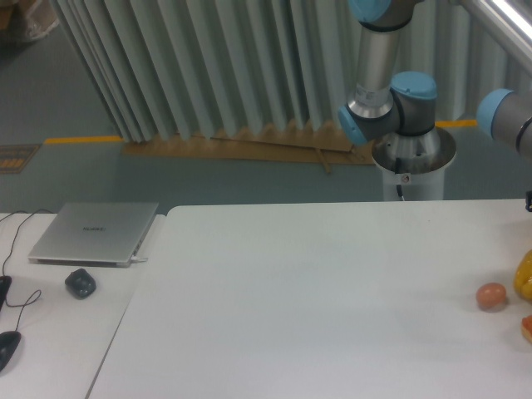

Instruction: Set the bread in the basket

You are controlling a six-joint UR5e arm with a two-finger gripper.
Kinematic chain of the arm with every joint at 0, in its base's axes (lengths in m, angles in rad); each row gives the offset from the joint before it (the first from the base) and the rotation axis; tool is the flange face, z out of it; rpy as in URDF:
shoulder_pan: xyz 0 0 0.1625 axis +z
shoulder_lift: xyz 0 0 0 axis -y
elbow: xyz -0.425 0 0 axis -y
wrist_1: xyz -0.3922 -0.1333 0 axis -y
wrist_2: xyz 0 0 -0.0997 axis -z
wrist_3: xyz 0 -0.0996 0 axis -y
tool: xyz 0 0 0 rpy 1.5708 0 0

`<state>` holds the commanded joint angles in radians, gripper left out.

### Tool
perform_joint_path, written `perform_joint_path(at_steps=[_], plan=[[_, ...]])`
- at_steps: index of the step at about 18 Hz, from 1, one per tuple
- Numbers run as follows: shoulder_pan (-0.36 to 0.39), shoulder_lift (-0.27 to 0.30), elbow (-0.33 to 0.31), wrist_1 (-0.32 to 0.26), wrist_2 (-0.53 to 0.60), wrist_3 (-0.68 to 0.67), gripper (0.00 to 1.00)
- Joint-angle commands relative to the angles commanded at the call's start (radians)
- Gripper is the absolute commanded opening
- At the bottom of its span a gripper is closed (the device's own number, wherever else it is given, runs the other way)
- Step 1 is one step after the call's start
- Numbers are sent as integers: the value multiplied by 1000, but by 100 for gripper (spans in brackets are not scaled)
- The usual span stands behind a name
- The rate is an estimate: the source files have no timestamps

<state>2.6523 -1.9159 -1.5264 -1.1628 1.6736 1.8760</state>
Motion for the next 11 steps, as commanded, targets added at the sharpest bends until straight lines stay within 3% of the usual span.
perform_joint_path(at_steps=[11], plan=[[-46, -49, 25, 3, 0, -5, 100]])
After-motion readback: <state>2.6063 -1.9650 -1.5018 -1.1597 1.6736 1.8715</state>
